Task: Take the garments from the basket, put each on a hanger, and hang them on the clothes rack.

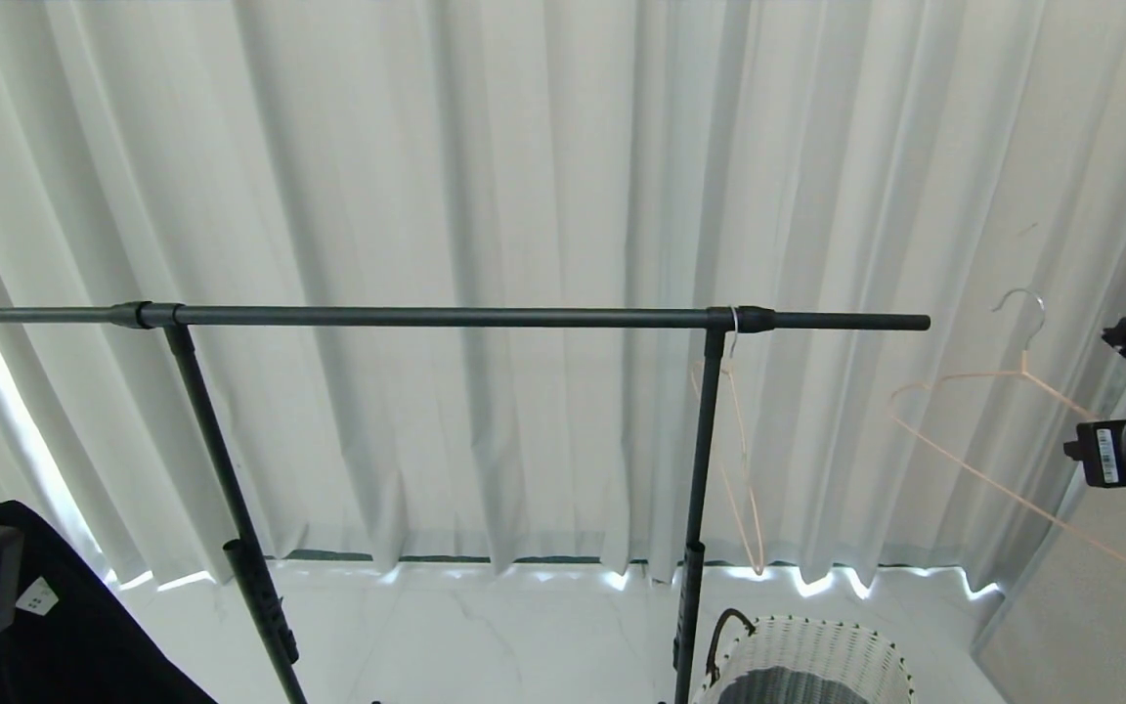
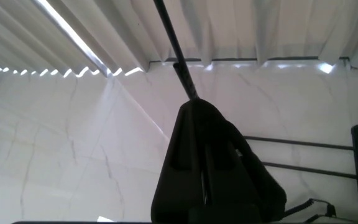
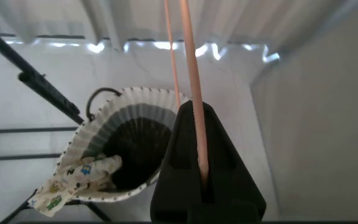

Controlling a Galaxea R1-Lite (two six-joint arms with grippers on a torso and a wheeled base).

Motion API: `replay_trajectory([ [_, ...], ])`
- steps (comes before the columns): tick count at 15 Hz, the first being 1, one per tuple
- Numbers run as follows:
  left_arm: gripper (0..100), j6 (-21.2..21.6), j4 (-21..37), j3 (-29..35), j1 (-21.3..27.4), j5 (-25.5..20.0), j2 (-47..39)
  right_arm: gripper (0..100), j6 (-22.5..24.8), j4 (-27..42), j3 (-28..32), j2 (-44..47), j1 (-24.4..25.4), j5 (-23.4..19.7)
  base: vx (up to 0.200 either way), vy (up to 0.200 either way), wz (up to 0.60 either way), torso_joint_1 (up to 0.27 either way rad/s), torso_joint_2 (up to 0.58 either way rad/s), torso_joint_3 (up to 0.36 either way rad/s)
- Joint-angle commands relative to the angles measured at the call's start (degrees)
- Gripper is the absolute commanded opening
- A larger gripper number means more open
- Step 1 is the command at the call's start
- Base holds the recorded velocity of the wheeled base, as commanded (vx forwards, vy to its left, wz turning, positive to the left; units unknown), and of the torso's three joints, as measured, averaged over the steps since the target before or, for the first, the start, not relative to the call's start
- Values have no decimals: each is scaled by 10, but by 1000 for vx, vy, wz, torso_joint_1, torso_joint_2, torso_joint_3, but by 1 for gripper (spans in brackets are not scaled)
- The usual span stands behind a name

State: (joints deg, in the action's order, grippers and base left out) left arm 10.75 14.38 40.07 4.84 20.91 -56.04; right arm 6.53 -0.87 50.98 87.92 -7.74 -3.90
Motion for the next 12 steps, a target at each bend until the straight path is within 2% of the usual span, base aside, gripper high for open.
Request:
replay_trajectory([
  [1, 0, 0, 0, -11, 1, -2, -2, 0, -25, 16, -30, -66, 12, 33, 0, 0, 0, 0, 0, 0],
  [3, 0, -1, 0, -16, 7, -3, -2, 0, -28, 9, -53, -93, 33, 85, 0, 0, 0, 0, 0, 0],
  [4, 0, -1, 0, -17, 12, -4, -2, 0, -28, 3, -62, -106, 46, 98, -200, 0, 0, 2, 7, 2],
  [8, 0, -1, 0, -18, 31, -8, 2, 0, -25, 3, -69, -155, 77, 112, -200, 0, 0, 5, 1, 2],
  [12, 0, 0, -3, -18, 31, -8, 8, 0, 16, 4, -67, -173, 82, 110, -200, 0, 0, -4, -1, 4],
])
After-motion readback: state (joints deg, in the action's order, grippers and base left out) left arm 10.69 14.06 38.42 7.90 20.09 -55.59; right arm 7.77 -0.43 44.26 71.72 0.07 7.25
